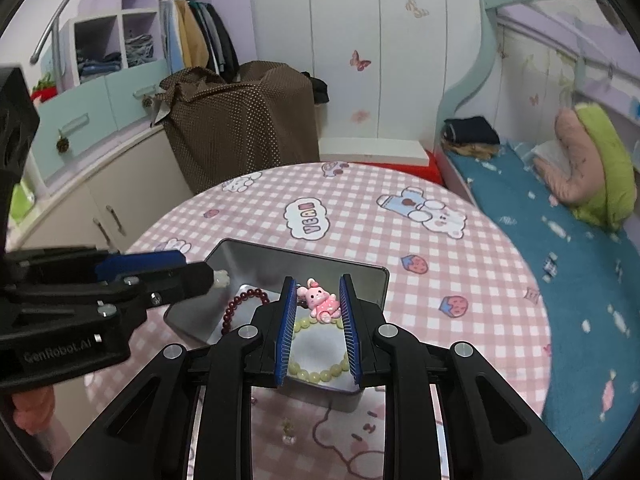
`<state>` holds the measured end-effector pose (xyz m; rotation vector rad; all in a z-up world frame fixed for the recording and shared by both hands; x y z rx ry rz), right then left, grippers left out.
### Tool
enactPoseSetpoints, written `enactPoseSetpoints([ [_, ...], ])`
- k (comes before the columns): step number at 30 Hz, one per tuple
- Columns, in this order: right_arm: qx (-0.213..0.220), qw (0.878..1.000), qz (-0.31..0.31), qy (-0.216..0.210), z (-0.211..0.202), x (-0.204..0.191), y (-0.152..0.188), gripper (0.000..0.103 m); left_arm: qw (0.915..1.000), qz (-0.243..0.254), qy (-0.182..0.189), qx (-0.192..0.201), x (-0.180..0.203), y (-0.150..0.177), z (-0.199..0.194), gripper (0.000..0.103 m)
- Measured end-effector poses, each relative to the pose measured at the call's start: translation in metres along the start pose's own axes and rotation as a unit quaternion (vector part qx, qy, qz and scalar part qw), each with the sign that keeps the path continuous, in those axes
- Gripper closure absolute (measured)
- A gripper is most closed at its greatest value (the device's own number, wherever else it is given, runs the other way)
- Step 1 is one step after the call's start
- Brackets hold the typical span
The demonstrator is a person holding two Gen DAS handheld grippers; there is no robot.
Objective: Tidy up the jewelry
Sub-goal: 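Lower the jade pendant and pink bear charm into the box and release both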
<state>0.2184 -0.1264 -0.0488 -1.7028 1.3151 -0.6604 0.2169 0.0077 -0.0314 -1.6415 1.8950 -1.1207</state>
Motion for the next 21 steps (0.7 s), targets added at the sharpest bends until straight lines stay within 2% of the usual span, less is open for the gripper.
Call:
enactPoseSetpoints([
  [3,0.003,1.000,0.012,0.003,0.001,0.007,-0.002,0.078,1.0000,0.004,-0.006,0.003,0.000,-0.001,0.003,0.074],
  [5,0.000,1.000,0.024,-0.001,0.000,0.012,-0.002,0.056,0.9998,0.000,-0.015,0.011,-0.002,-0.002,0.001,0.074],
  [6,0.004,1.000,0.026,0.007,-0.002,0.014,-0.002,0.034,0.9998,0.001,-0.018,0.013,-0.003,-0.003,0.000,0.074],
  [7,0.011,0.999,0.026,0.018,-0.004,0.015,-0.003,0.030,0.9997,0.001,-0.018,0.013,-0.003,-0.004,-0.001,0.074],
  [9,0.017,0.999,0.025,0.034,-0.008,0.019,-0.004,0.030,0.9996,0.000,-0.024,0.014,-0.005,-0.005,-0.002,0.058],
  [10,0.018,0.999,0.030,0.035,-0.010,0.022,-0.004,0.030,0.9995,0.000,-0.028,0.016,-0.006,-0.005,-0.003,0.056],
  [14,0.018,0.998,0.032,0.050,-0.014,0.027,-0.003,0.030,0.9996,-0.005,-0.026,0.014,-0.008,-0.004,-0.006,0.055],
  [21,0.020,0.998,0.030,0.050,-0.023,0.026,-0.004,0.030,0.9996,-0.003,-0.026,0.013,-0.007,-0.002,-0.010,0.055],
])
Point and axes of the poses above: each gripper's, at about its wrist camera, not at the fingertips, and z roughly the way its jaws point, x to its right, y to its underside, the point moved 1 cm from there along z, roughly the way its jaws point, and after that the axes turned 9 degrees about x, right-handed, at the moved point
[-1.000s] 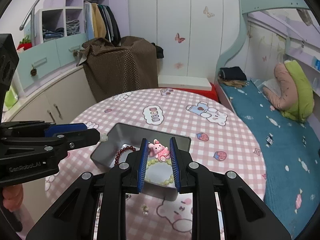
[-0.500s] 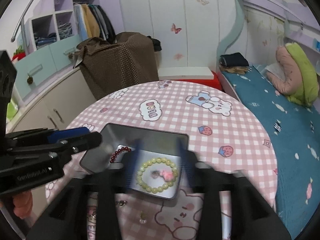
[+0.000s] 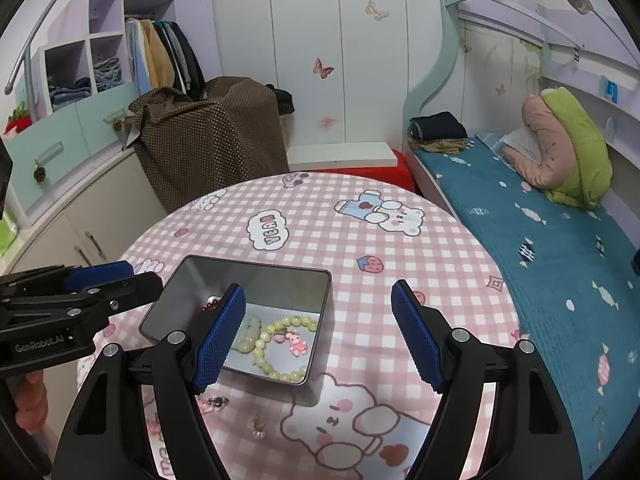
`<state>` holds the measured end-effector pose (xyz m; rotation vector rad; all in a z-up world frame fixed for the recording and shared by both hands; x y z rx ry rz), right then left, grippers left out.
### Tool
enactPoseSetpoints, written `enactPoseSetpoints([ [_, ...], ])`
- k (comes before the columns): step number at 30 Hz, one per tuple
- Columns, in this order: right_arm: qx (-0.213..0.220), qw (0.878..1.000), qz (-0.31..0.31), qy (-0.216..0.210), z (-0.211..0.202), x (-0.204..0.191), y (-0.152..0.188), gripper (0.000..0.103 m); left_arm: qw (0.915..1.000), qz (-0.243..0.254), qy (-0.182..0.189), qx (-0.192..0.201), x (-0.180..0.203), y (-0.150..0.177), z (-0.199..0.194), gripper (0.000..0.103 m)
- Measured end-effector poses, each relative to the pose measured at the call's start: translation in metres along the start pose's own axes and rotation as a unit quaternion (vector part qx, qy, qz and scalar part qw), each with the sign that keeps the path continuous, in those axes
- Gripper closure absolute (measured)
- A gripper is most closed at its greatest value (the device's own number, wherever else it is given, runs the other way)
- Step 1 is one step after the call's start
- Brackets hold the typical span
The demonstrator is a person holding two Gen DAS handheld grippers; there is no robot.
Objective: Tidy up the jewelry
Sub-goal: 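Lower the jade pendant and pink bear charm into the box and release both, then withdraw both open grippers from the box back toward the charm pile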
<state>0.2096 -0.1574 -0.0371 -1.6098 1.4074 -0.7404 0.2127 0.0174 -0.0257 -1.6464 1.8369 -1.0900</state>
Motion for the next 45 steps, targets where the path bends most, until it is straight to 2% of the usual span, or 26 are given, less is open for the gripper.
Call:
enactPoseSetpoints([
  [26,0.005,1.000,-0.006,0.006,-0.029,-0.007,0.007,0.029,0.9999,-0.004,-0.014,0.002,-0.002,0.019,-0.030,0.053],
  [28,0.007,1.000,-0.008,0.008,-0.031,-0.008,0.009,0.022,0.9999,-0.007,-0.013,0.001,-0.004,0.023,-0.034,0.048],
  [31,0.008,1.000,-0.009,0.011,-0.040,-0.010,0.015,0.020,0.9998,-0.012,-0.019,-0.003,-0.007,0.032,-0.040,0.048],
  [34,0.004,1.000,-0.008,0.013,-0.047,-0.013,0.022,0.019,0.9996,-0.013,-0.025,-0.009,-0.009,0.040,-0.043,0.048],
  [36,0.001,1.000,-0.015,0.014,-0.052,-0.017,0.026,0.019,0.9993,-0.005,-0.033,-0.016,-0.009,0.049,-0.044,0.041],
  [39,0.001,1.000,-0.027,0.009,-0.061,-0.022,0.031,0.018,0.9982,0.008,-0.048,-0.035,-0.010,0.065,-0.044,0.040],
  [45,-0.015,0.999,-0.030,0.013,-0.070,-0.026,0.046,0.018,0.9968,0.016,-0.051,-0.059,-0.010,0.093,-0.048,0.037],
])
Point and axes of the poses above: each gripper's, at about its wrist camera, not at the fingertips, and z roughly the way its jaws point, x to its right, y to its underside, the point moved 1 cm from there along z, roughly the way its jaws point, and after that the axes turned 9 degrees about x, right-handed, at the moved point
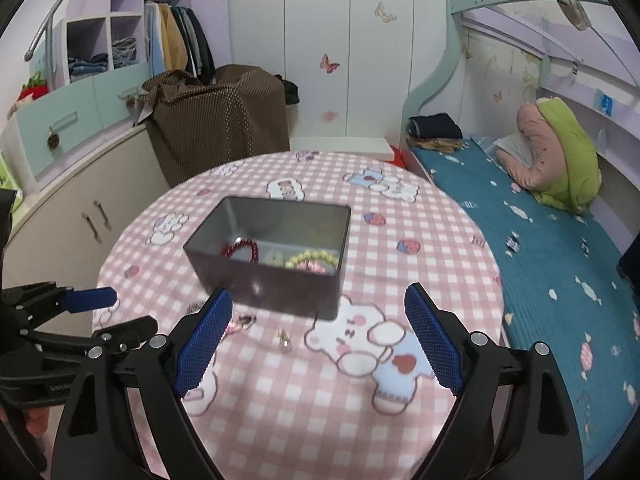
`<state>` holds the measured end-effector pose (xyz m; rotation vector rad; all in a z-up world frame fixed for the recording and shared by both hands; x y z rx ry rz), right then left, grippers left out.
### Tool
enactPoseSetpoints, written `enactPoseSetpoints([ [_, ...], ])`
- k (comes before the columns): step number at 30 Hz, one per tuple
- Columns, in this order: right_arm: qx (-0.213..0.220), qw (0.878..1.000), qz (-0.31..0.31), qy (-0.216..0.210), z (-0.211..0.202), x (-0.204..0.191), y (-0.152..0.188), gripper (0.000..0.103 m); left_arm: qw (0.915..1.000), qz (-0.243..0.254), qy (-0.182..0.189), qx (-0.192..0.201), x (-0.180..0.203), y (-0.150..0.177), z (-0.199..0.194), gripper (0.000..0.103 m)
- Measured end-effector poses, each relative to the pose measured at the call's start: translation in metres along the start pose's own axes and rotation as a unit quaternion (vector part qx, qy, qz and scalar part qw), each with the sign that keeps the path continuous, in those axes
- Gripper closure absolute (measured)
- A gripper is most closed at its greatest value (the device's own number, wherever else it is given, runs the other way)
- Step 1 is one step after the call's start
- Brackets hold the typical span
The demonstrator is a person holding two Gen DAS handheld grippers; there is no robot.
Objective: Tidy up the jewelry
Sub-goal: 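Withdraw both open grippers from the box back toward the charm pile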
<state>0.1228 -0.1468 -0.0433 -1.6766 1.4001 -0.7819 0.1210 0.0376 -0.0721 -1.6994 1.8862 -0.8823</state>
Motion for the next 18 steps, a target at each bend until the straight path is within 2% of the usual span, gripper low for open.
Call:
enactPoseSetpoints([
  [3,-0.014,1.000,0.006,0.000,0.000,-0.002,0.011,0.018,1.0000,-0.001,0.002,-0.009,0.001,0.010,0.002,0.032],
  [11,-0.040,0.999,0.014,0.004,0.003,-0.005,0.039,0.018,0.9995,0.005,0.005,-0.031,0.004,0.029,0.011,0.031],
  [16,-0.044,0.999,0.014,0.004,0.005,-0.007,0.051,0.018,0.9995,0.014,-0.009,-0.026,0.006,0.036,0.022,0.031],
  [18,-0.047,0.999,0.011,0.003,0.007,-0.009,0.055,0.018,0.9997,0.008,-0.004,-0.024,0.005,0.035,0.026,0.033],
])
Point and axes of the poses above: each gripper's, at about its wrist camera, not at the fingertips, and z roughly the way its jaws point, x to its right, y to its underside, the point moved 1 cm from there along z, roughly the way its jaws point, and after that the axes turned 9 degrees about x, right-handed, at the moved point
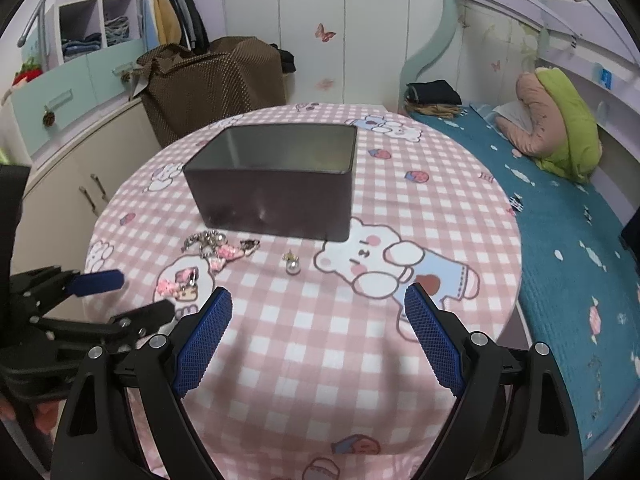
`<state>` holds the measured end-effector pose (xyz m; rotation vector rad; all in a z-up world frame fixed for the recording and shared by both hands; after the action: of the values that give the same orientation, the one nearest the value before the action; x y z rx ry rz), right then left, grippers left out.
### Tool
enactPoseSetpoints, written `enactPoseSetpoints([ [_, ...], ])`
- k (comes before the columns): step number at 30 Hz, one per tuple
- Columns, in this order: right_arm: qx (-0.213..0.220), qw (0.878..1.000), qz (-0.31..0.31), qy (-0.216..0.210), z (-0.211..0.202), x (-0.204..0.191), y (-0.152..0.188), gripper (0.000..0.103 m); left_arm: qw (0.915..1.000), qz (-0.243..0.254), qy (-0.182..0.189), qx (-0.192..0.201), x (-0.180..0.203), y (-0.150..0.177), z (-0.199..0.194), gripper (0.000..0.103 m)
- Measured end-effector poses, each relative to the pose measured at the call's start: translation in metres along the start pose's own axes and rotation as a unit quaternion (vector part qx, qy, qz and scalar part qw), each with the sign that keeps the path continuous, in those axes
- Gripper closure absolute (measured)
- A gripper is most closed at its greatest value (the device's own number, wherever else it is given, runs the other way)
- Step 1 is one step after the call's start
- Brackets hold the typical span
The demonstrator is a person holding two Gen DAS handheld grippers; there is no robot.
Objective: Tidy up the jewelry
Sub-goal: 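Withdraw both open grippers from the box back toward the charm pile, then grasp a pink bear charm with the left gripper while the right gripper grasps another pink charm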
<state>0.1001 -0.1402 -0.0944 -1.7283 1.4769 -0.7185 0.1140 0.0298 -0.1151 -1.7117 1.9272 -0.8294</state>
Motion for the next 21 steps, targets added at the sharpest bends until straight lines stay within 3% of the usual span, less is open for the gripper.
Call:
enactPoseSetpoints([
  [2,-0.003,1.000,-0.001,0.000,0.002,-0.002,0.002,0.018,0.9999,0.005,-0.010,0.006,0.000,0.000,0.004,0.034],
  [7,-0.012,1.000,0.005,-0.006,0.011,-0.002,0.007,0.018,0.9994,0.024,-0.024,0.013,0.003,-0.002,0.010,0.053],
  [9,-0.015,1.000,0.007,-0.013,0.015,-0.003,0.010,0.018,0.9991,0.017,-0.035,0.017,-0.002,-0.004,0.011,0.072],
  [10,-0.018,1.000,0.006,-0.015,0.018,-0.004,0.011,0.017,0.9991,0.011,-0.036,0.019,-0.005,-0.005,0.011,0.077],
  [15,-0.025,0.999,0.000,-0.025,0.025,-0.013,0.016,0.018,0.9996,-0.010,-0.007,0.027,-0.016,-0.004,0.009,0.079],
  [21,-0.025,0.998,0.006,-0.057,0.032,-0.024,0.014,0.018,0.9994,-0.021,-0.003,0.029,-0.018,-0.004,0.007,0.079],
])
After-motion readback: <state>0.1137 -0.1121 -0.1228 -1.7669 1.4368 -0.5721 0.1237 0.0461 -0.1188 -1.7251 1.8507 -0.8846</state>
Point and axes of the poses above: each gripper's, at about its wrist camera, not at the fingertips, and z roughly the way its jaws point, x to its right, y to its underside, the point moved 1 cm from there along z, roughly the way its jaws point, and after that the axes turned 9 degrees about x, right-handed, at the moved point
